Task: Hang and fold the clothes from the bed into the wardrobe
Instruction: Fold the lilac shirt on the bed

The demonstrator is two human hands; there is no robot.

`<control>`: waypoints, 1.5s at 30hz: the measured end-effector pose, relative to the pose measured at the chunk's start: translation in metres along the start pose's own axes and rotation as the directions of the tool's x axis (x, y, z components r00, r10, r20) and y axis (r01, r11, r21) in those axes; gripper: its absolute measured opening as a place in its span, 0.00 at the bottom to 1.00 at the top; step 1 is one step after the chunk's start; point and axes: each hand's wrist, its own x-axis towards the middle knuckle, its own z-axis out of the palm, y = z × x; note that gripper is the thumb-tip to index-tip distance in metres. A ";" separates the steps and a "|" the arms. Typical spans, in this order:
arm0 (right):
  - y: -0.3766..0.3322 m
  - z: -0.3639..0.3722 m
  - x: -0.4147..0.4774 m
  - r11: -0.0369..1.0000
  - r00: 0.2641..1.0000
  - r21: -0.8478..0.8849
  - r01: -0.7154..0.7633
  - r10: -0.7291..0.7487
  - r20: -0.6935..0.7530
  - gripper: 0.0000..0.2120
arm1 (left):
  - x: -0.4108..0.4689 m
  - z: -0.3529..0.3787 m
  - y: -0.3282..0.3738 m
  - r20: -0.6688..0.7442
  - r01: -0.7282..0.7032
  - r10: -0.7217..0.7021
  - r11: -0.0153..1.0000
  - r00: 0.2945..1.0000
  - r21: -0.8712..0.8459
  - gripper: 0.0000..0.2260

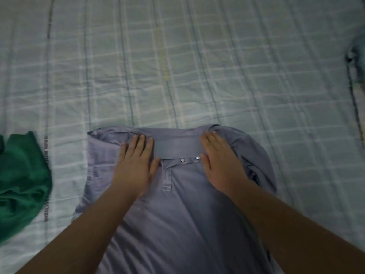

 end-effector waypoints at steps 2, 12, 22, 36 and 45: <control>0.009 -0.016 -0.018 0.992 0.994 0.118 -0.039 0.050 -0.097 0.24 | 0.000 -0.008 0.024 -0.001 -0.039 0.039 0.995 0.999 -0.093 0.30; 0.097 -0.044 -0.110 0.509 0.570 0.297 -0.808 0.803 0.176 0.19 | 0.062 -0.044 0.207 -0.048 -0.363 0.391 0.793 0.919 -0.490 0.18; 0.147 -0.072 -0.083 0.573 0.649 0.564 -0.594 0.756 -0.085 0.05 | 0.128 -0.031 0.254 0.151 -0.250 0.335 0.878 0.930 -0.408 0.09; 0.183 -0.079 -0.085 0.479 0.500 0.540 -0.692 0.858 -0.121 0.09 | 0.132 -0.032 0.296 0.034 -0.341 0.347 0.932 0.937 -0.123 0.16; 0.118 -0.045 -0.131 0.456 0.528 0.410 -0.790 0.846 0.075 0.13 | 0.142 -0.015 0.340 0.260 -0.423 0.521 0.835 0.813 -0.352 0.16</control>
